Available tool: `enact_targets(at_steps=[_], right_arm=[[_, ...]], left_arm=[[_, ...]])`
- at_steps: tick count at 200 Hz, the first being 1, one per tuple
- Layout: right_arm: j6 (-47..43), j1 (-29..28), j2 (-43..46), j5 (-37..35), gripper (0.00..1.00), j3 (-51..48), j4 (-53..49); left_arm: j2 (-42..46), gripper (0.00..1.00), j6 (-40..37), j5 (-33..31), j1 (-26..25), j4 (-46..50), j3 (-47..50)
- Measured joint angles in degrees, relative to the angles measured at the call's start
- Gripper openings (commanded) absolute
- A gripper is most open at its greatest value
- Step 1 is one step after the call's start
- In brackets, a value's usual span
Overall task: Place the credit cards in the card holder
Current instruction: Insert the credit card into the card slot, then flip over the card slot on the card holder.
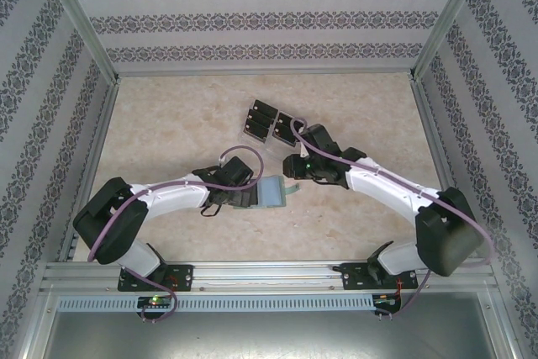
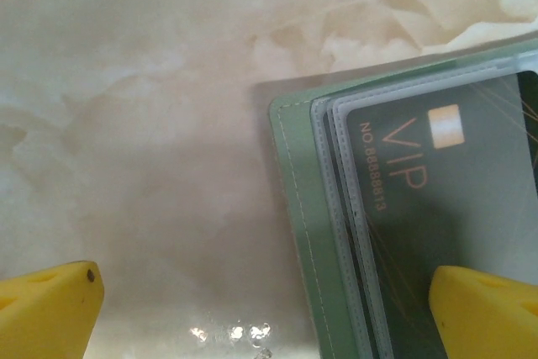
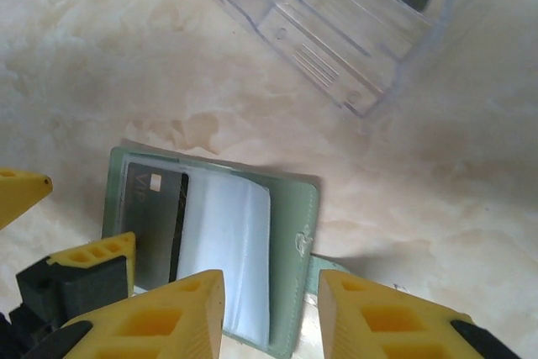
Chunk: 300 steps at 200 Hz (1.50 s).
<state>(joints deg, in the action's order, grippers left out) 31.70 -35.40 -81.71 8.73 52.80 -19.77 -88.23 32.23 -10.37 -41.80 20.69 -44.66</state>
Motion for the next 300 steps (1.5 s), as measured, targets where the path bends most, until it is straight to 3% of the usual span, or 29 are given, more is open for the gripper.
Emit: enact_targets(at_steps=[53,135,300], right_arm=[[-1.7,-3.9,-9.4,0.6,0.35,4.9,-1.2],[-1.9,-4.9,-15.9,1.2,0.35,6.3,-0.8],[-1.9,-4.1,-18.9,1.0,0.37,4.1,2.2]], left_arm=[[0.0,1.00,0.2,-0.2,0.0,-1.1,0.5],[0.0,1.00,0.2,-0.2,0.0,-1.7,0.7],[0.0,1.00,0.2,-0.2,0.2,-1.9,0.7]])
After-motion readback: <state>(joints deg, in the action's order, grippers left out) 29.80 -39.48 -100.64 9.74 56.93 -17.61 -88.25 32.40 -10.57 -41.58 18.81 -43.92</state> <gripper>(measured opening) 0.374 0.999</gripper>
